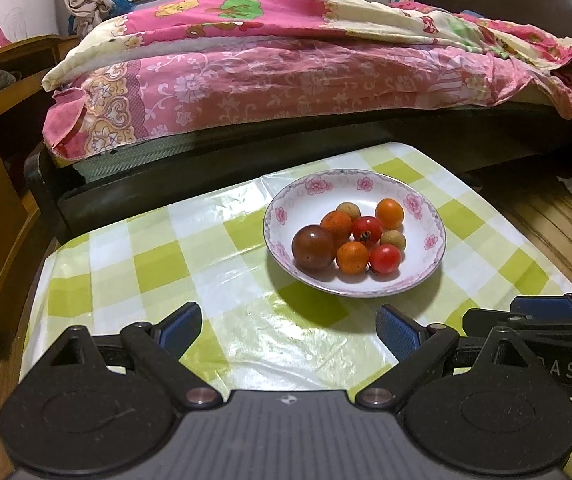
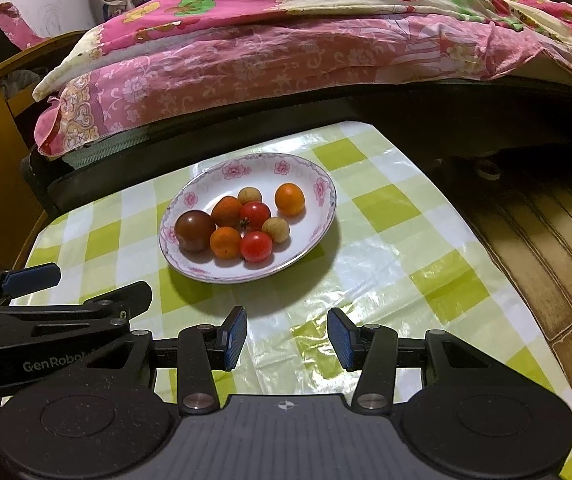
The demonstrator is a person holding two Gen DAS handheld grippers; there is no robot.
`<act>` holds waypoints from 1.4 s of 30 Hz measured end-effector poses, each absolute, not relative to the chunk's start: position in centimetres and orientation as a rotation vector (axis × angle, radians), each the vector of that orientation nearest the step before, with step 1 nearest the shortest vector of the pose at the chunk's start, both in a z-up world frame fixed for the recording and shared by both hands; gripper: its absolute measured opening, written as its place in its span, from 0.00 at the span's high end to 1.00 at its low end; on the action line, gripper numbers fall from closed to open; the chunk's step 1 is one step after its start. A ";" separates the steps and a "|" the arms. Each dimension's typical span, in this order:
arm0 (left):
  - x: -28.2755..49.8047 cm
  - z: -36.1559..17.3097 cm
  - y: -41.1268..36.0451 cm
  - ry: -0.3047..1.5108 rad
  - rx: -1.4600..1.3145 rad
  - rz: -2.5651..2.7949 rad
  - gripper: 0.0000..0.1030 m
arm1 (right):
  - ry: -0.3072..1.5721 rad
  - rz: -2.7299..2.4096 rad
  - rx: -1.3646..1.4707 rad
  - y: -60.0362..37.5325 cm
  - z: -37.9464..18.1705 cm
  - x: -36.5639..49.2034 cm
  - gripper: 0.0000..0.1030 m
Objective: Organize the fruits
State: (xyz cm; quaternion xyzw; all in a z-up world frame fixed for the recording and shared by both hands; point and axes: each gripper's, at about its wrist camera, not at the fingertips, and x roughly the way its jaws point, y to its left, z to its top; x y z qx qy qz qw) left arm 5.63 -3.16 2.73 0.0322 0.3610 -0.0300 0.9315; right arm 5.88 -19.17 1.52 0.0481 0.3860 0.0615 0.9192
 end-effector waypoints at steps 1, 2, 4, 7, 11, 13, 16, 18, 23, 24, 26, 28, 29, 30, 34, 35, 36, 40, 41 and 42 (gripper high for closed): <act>5.5 2.7 -3.2 0.739 0.069 -0.061 0.02 | 0.795 0.126 0.099 -19.2 1.5 5.8 0.59; 5.3 2.7 -3.2 0.740 0.072 -0.060 0.02 | 0.797 0.127 0.099 -19.2 1.4 5.7 0.59; 5.1 2.7 -3.2 0.740 0.075 -0.059 0.02 | 0.798 0.127 0.095 -19.1 1.4 5.4 0.59; 4.8 2.7 -3.2 0.740 0.075 -0.058 0.02 | 0.802 0.127 0.093 -19.1 1.3 5.1 0.59; 4.2 2.7 -3.1 0.745 0.072 -0.056 0.02 | 0.809 0.127 0.088 -19.0 1.2 4.6 0.59; 3.9 2.6 -3.1 0.746 0.073 -0.055 0.02 | 0.813 0.127 0.087 -18.9 1.2 4.4 0.59; 3.5 2.6 -3.2 0.746 0.075 -0.054 0.02 | 0.818 0.129 0.090 -19.0 1.1 4.1 0.59; 3.2 2.6 -3.3 0.742 0.081 -0.050 0.02 | 0.820 0.129 0.092 -19.0 1.1 3.9 0.59; 2.7 2.7 -3.3 0.741 0.082 -0.043 0.02 | 0.828 0.129 0.091 -18.8 1.1 3.3 0.59; 2.6 2.7 -3.3 0.742 0.082 -0.043 0.02 | 0.829 0.130 0.091 -18.7 1.1 3.2 0.59; 2.5 2.7 -3.2 0.741 0.081 -0.043 0.02 | 0.830 0.130 0.092 -18.7 1.1 2.9 0.59; 2.3 2.7 -3.2 0.742 0.078 -0.042 0.02 | 0.831 0.131 0.092 -18.6 1.1 2.7 0.59; 2.2 2.7 -3.1 0.744 0.076 -0.042 0.02 | 0.831 0.132 0.092 -18.6 1.1 2.7 0.59; 2.1 2.7 -3.1 0.745 0.075 -0.042 0.02 | 0.831 0.132 0.093 -18.6 1.1 2.5 0.59; 1.7 2.7 -3.0 0.747 0.074 -0.038 0.02 | 0.832 0.132 0.090 -18.4 1.1 2.3 0.59; 1.6 2.6 -3.0 0.748 0.073 -0.036 0.02 | 0.833 0.132 0.090 -18.4 1.1 2.2 0.59; 1.6 2.6 -3.0 0.751 0.073 -0.034 0.02 | 0.833 0.133 0.091 -18.3 1.1 2.1 0.59; 1.3 2.4 -2.9 0.766 0.072 -0.032 0.02 | 0.835 0.134 0.094 -18.3 1.1 1.7 0.59; 1.2 2.3 -2.9 0.767 0.074 -0.031 0.02 | 0.836 0.133 0.095 -18.2 1.1 1.6 0.59; 1.2 2.3 -2.9 0.768 0.076 -0.031 0.02 | 0.838 0.133 0.096 -18.2 1.0 1.5 0.58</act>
